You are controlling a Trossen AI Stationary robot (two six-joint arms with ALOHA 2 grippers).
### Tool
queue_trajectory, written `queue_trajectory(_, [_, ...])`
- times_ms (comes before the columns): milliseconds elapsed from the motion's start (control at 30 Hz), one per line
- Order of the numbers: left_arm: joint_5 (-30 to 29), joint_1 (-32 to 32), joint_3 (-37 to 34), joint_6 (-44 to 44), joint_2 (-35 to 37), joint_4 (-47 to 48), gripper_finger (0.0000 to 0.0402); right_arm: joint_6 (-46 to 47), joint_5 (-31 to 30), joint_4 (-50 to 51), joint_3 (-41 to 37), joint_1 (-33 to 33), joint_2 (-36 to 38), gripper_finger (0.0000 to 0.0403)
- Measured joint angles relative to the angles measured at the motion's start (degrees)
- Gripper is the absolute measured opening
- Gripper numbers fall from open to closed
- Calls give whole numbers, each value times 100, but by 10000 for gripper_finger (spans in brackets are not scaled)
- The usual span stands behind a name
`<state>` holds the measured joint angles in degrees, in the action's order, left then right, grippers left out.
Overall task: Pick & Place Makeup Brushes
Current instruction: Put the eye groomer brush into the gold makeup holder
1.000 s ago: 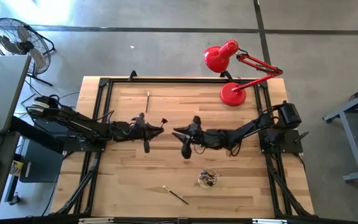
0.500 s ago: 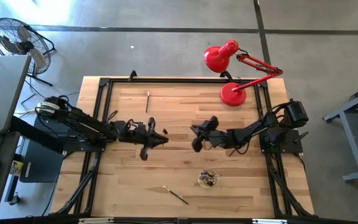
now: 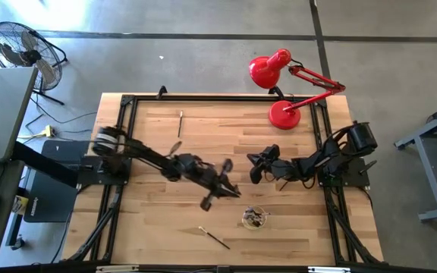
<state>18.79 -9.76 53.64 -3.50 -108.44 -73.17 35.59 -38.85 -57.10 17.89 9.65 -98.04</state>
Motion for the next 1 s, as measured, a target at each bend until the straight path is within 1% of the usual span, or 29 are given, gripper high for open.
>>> queue_trajectory(67, [349,0,447,-49,-330,18,10,-2,-3,19,-9,0,0,4])
queue_trajectory(133, [660,-2,916,-296,-662,-13,10,-4,5,25,-7,0,0,2])
queue_trajectory(267, [1108,-7,1648,-738,-1245,36,10,-95,16,24,-7,0,0,6])
queue_trajectory(367, [1250,-63,2056,-950,-1651,-29,10,-109,22,75,-7,0,0,4])
queue_trajectory(467, [1303,-163,2220,-967,-1899,84,10,-109,22,126,-4,0,0,2])
queue_trajectory(600, [1041,-232,2339,-708,-2219,232,10,-72,59,298,-4,43,0,5])
queue_trajectory(667, [726,-232,2334,-634,-2227,392,10,43,67,414,-4,78,0,6])
queue_trajectory(767, [398,-232,2405,-308,-2236,717,10,298,-107,630,-4,101,0,3])
queue_trajectory(1000, [124,-326,2455,-19,-2251,1232,10,343,-109,825,-2,96,-2,6])
